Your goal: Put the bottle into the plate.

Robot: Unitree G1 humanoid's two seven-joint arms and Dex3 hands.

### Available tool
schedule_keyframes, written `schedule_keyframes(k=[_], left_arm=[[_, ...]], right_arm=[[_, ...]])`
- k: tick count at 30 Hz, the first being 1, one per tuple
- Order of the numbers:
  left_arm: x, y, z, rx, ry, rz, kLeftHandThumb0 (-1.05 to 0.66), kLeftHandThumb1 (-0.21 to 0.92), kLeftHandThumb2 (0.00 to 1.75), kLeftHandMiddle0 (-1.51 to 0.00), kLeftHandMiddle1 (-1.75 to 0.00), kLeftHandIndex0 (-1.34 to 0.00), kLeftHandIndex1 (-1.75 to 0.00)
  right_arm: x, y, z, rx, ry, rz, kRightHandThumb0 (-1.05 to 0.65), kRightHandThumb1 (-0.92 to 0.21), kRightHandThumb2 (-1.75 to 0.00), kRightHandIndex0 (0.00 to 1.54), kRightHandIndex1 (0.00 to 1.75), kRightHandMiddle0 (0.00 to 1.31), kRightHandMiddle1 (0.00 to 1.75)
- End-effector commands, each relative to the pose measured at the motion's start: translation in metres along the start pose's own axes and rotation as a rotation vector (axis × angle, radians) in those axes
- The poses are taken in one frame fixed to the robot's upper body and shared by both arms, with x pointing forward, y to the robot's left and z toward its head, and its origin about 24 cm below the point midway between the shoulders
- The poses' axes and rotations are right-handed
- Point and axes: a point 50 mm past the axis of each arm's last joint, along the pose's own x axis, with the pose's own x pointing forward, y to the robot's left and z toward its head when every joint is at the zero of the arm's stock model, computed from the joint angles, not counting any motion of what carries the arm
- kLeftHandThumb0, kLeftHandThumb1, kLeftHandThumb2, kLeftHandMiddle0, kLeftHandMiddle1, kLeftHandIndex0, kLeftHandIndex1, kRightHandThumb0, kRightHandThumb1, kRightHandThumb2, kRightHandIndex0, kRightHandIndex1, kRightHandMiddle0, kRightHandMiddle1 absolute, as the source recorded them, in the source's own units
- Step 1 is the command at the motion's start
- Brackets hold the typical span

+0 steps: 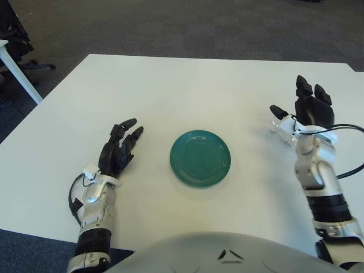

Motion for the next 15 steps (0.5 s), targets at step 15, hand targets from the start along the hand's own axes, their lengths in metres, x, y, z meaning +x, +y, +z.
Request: schedule_keyframes(k=[15], left_arm=[[0.0007,0.0061,0.0009,-0.071,-0.017,0.000,-0.62,0.92,0.57,-0.41,-0.30,-0.06,-1.08]], right_arm=[[-0.0047,0.0088,0.0001,-0.098,0.176,-0.098,-1.05,-0.92,-0.74,0.00,0.00,0.00,0.00]])
